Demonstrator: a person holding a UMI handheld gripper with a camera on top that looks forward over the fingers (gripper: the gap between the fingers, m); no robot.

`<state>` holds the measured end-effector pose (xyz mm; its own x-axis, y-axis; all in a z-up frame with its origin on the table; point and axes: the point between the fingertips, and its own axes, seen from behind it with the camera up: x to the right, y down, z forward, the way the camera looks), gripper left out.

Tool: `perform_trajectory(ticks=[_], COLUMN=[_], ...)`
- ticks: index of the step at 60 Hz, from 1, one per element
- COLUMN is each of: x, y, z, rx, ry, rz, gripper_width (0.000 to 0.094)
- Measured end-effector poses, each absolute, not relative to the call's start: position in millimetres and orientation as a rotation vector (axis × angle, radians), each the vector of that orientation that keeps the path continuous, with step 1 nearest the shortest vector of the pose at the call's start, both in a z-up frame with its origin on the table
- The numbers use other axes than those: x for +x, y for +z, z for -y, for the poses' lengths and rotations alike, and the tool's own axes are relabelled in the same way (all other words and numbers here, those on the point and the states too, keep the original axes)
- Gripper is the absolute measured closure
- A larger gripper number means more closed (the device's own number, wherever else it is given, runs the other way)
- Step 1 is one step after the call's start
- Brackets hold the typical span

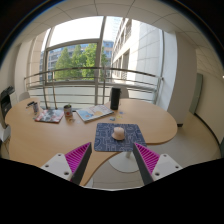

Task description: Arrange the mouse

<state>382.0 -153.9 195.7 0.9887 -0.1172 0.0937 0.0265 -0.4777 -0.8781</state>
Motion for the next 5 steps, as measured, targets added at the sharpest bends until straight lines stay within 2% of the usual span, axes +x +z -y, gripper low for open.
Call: perform_trajectory(ticks=[5], x=[380.3], y=[197.2], z=[158.5], rx=[-2.063], ry=[-0.173], rz=[-0.061], gripper_width=[0.0088])
